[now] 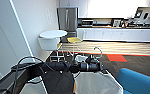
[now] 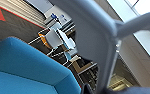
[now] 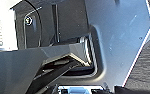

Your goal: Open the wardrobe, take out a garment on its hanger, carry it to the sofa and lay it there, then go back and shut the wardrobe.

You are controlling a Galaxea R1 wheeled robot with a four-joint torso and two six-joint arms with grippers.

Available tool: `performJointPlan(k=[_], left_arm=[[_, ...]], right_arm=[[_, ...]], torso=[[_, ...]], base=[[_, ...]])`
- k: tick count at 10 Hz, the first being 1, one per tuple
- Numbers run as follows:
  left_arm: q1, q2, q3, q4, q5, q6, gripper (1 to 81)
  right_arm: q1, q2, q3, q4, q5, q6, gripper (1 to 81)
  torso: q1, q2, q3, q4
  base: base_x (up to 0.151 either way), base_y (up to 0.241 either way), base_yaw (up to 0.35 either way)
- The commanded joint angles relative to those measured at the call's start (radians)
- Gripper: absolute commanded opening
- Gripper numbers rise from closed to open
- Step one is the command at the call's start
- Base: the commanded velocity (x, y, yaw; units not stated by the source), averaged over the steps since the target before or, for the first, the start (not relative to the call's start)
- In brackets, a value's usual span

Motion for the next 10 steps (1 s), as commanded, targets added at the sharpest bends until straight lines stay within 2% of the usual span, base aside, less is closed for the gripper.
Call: performJointPlan(k=[1, 3, 4, 5, 7, 10], left_arm=[[-0.186, 0.015, 0.033, 0.031, -0.030, 0.013, 1.0], [-0.186, 0.022, 0.033, 0.031, -0.028, 0.013, 1.0], [-0.186, 0.028, 0.028, 0.031, -0.028, 0.013, 1.0], [-0.186, 0.034, 0.026, 0.033, -0.028, 0.013, 1.0], [-0.186, 0.049, -0.007, 0.033, -0.025, 0.013, 1.0], [-0.186, 0.036, -0.026, 0.034, 0.001, 0.015, 1.0]], right_arm=[[0.022, 0.009, 0.006, -0.007, -0.056, -0.006, 81.1], [0.020, 0.009, 0.006, -0.009, -0.056, -0.006, 81.1], [0.020, 0.009, 0.006, -0.009, -0.056, -0.006, 81.1], [0.020, 0.009, 0.006, -0.009, -0.056, -0.006, 81.1], [0.020, 0.010, 0.006, -0.009, -0.056, -0.006, 81.1], [0.020, 0.010, 0.006, -0.009, -0.056, -0.006, 81.1]], torso=[[0.000, 0.000, -0.093, 0.000], [-0.001, 0.000, -0.109, 0.000], [-0.001, 0.000, -0.044, 0.000], [-0.001, 0.000, -0.072, 0.000], [0.000, 0.001, -0.092, 0.000], [0.000, 0.001, -0.091, 0.000]], base=[[0.000, 0.000, -0.196], [0.000, 0.000, -0.196], [0.000, 0.000, -0.196], [0.000, 0.000, -0.196], [0.000, 0.000, -0.196], [0.000, 0.000, -0.196]])
